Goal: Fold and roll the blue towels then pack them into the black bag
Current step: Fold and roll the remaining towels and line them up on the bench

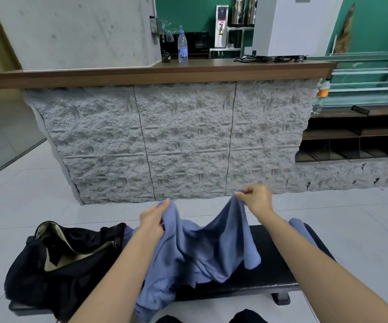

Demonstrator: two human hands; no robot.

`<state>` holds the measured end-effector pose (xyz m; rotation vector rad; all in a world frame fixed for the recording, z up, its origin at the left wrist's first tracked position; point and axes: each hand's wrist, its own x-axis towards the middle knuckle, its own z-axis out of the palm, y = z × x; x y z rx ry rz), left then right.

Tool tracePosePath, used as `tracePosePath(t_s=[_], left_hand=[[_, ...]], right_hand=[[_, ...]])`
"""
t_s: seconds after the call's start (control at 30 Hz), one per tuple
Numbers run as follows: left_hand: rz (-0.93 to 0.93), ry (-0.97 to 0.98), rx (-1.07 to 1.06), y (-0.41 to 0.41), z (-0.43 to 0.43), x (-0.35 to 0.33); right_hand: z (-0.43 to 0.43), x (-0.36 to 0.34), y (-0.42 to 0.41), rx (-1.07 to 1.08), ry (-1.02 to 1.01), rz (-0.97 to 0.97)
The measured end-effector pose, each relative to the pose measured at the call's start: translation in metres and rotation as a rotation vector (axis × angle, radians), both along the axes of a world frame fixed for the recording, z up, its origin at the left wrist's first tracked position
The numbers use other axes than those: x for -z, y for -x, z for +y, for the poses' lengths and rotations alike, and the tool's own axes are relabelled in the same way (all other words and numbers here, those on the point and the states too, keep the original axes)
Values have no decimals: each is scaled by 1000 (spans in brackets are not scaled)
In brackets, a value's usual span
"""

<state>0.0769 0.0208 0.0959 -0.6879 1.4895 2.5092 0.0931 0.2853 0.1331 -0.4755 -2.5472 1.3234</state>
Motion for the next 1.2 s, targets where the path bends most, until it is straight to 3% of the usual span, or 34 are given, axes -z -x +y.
tracePosePath(t_s=[0.23,0.53,0.67,0.83,0.93,1.0,1.1,1.2], left_hand=[[182,333,21,-9,70,-2],[185,264,44,-20,80,-4],[232,215,114,-27,77,-9],[317,301,167,-24,68,-13],[485,572,217,-11,61,-25],[600,670,320,-5,54,-41],[736,720,458,-3,47,-67],[795,703,460,3,41,-86]], right_hand=[[-74,9,-3,-212,160,70],[-83,13,-18,-209,222,145],[-78,18,-21,-331,218,108],[-67,5,-28,-402,481,77],[-55,5,-25,-317,248,184],[-44,3,-22,-414,50,220],[-38,-5,-19,-613,-123,206],[-40,-7,-12,-639,-131,212]])
